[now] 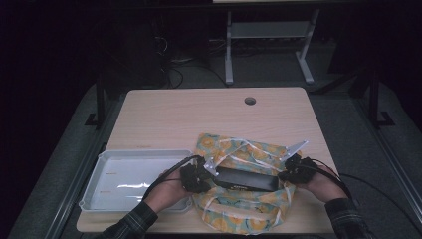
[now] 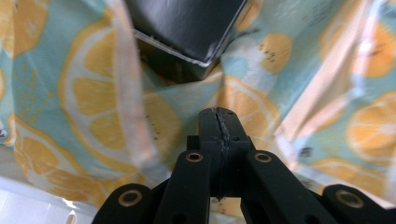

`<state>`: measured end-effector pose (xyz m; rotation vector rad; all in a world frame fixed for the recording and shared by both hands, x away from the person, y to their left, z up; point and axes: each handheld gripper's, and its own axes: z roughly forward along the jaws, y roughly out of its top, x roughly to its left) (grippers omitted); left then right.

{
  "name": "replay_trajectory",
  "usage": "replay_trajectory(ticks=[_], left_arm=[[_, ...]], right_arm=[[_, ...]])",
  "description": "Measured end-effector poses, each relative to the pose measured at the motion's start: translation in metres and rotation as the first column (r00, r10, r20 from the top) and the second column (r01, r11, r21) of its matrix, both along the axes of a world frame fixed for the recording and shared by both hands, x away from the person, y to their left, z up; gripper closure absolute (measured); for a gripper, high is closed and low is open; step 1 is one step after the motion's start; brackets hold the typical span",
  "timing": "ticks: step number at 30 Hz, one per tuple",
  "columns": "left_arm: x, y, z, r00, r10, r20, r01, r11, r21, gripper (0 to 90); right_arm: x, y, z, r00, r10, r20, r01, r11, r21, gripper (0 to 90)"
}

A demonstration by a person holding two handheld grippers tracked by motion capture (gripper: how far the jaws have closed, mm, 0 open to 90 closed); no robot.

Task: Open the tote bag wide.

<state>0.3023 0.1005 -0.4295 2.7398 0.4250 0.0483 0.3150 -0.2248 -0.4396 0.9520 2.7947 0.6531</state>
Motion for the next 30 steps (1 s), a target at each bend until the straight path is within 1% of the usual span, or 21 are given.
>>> replay_trajectory(ticks=[1,2,4,6,8,11,15,16,17,18,19,20,22,23,24,26,27,28,30], left_arm=[[0.0,0.0,0.0,1.0,0.0,0.0,0.0,1.0,0.0,89.8],[0.002,-0.002,-0.003,0.9999,-0.002,0.011,0.002,0.9997,0.025,89.8],[0.004,-0.004,-0.004,0.9999,-0.007,0.009,0.007,0.9993,0.037,89.8],[0.006,-0.006,-0.006,0.9999,-0.008,0.011,0.007,0.9988,0.048,89.8],[0.007,-0.007,-0.008,1.0,-0.006,0.006,0.006,0.9987,0.05,89.8],[0.008,-0.008,-0.008,0.9999,-0.008,0.008,0.008,0.9988,0.049,89.8],[0.011,-0.008,-0.008,1.0,-0.002,0.008,0.002,0.999,0.045,89.8],[0.012,-0.009,-0.008,1.0,-0.003,0.009,0.003,0.9987,0.05,89.8],[0.016,-0.01,-0.008,0.9999,0.001,0.011,-0.002,0.9988,0.05,89.8],[0.016,-0.01,-0.008,0.9999,0.001,0.011,-0.002,0.9988,0.05,89.8],[0.018,-0.011,-0.008,1.0,-0.004,0.009,0.003,0.9984,0.057,89.8],[0.02,-0.012,-0.008,1.0,0.005,0.008,-0.005,0.9988,0.05,89.8],[0.024,-0.014,-0.008,0.9999,0.008,0.009,-0.009,0.9986,0.052,89.9],[0.027,-0.015,-0.008,0.9999,0.01,0.008,-0.01,0.9987,0.05,89.9],[0.032,-0.017,-0.008,0.9999,0.007,0.01,-0.008,0.9981,0.061,89.9],[0.035,-0.018,-0.008,0.9998,0.016,0.008,-0.017,0.9984,0.054,89.9],[0.041,-0.02,-0.008,0.9998,0.018,0.009,-0.018,0.998,0.06,89.9],[0.041,-0.02,-0.008,0.9998,0.018,0.009,-0.018,0.998,0.06,89.9],[0.049,-0.022,-0.009,0.9993,0.035,0.012,-0.035,0.9981,0.051,89.9]], right_arm=[[0.0,0.0,-0.001,1.0,-0.001,-0.001,0.001,0.9999,-0.011,89.6],[-0.001,0.001,-0.003,1.0,0.0,-0.004,0.0,0.9997,-0.026,89.6],[-0.002,0.0,-0.006,0.9999,0.0,-0.011,0.0,0.9986,-0.052,89.7],[-0.003,-0.002,-0.006,1.0,-0.004,-0.009,0.004,0.9994,-0.035,89.6],[-0.004,-0.004,-0.007,0.9998,-0.007,-0.02,0.007,0.9998,-0.019,89.7],[-0.005,-0.006,-0.007,0.9998,-0.007,-0.017,0.007,0.9999,-0.014,89.7],[-0.005,-0.007,-0.007,0.9997,-0.005,-0.024,0.004,0.9999,-0.013,89.7],[-0.006,-0.007,-0.007,0.9996,-0.006,-0.026,0.006,0.9999,-0.014,89.7],[-0.008,-0.008,-0.007,0.9995,-0.011,-0.03,0.01,0.9999,-0.013,89.7],[-0.008,-0.008,-0.007,0.9995,-0.011,-0.03,0.01,0.9999,-0.013,89.7],[-0.01,-0.009,-0.007,0.9995,-0.008,-0.031,0.008,0.9999,-0.014,89.7],[-0.01,-0.009,-0.007,0.9995,-0.008,-0.031,0.008,0.9999,-0.014,89.7],[-0.012,-0.011,-0.007,0.9994,-0.012,-0.033,0.012,0.9998,-0.016,89.7],[-0.013,-0.011,-0.006,0.9993,-0.01,-0.037,0.01,0.9998,-0.018,89.7],[-0.016,-0.012,-0.006,0.9993,-0.008,-0.036,0.007,0.9997,-0.023,89.7],[-0.018,-0.011,-0.006,0.9991,-0.012,-0.042,0.011,0.9996,-0.027,89.7],[-0.02,-0.011,-0.005,0.9993,-0.006,-0.038,0.005,0.9993,-0.038,89.7],[-0.02,-0.011,-0.005,0.9993,-0.006,-0.038,0.005,0.9993,-0.038,89.7],[-0.024,-0.01,-0.005,0.9992,-0.001,-0.04,-0.001,0.9991,-0.041,89.7]])
